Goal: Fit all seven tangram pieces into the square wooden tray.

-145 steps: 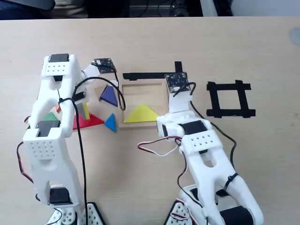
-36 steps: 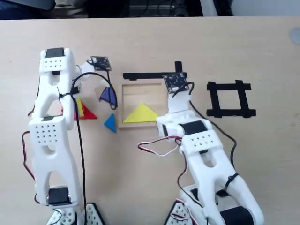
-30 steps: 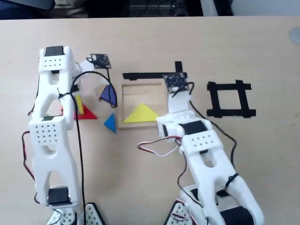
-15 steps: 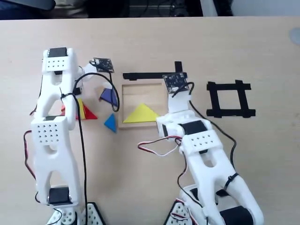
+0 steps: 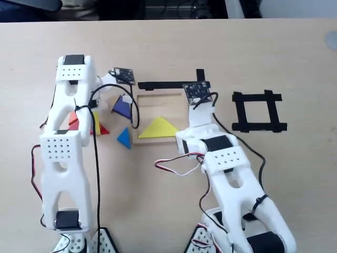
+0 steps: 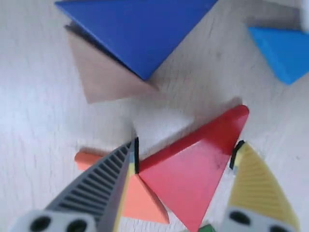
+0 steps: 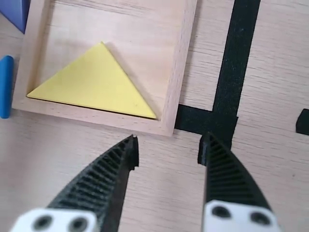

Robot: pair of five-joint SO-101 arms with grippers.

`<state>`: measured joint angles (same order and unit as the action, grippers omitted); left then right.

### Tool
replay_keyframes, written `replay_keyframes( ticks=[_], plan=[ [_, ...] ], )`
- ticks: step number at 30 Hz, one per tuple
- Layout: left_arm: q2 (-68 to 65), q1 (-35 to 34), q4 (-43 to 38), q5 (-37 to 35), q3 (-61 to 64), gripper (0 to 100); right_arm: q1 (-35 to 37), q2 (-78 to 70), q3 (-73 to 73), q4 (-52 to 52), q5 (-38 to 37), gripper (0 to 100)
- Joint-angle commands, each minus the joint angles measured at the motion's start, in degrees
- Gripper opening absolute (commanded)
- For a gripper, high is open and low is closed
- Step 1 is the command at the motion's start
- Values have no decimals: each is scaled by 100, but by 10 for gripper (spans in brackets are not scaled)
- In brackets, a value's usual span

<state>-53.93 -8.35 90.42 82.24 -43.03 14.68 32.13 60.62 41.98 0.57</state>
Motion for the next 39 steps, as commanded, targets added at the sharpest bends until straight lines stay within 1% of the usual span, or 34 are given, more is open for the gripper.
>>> replay_keyframes(
  ticks=[1,4,10,13,20,25,29,36,39],
  plan=[
    [-123,-154,-114,484,-242,326,-44,154,13,-97,-44,215],
    [-343,-207,70,466,-593,326,-35,154,40,-97,-44,215],
    [-730,-567,835,484,-1956,326,-35,154,40,-97,-44,215],
    [-879,-743,976,492,-2387,326,-35,154,40,-97,-44,215],
    [-1099,-910,1002,536,-2273,326,-35,154,40,-97,-44,215],
    [-1073,-673,1011,387,-2343,323,-35,154,40,-97,-44,215],
    [-1125,-470,870,316,-2519,325,-35,154,40,-97,-44,215],
    [-1134,-462,905,316,-2519,326,-35,154,31,-97,-53,215],
    [-1134,-453,905,325,-2264,326,-35,154,31,-97,-53,215]
  ],
)
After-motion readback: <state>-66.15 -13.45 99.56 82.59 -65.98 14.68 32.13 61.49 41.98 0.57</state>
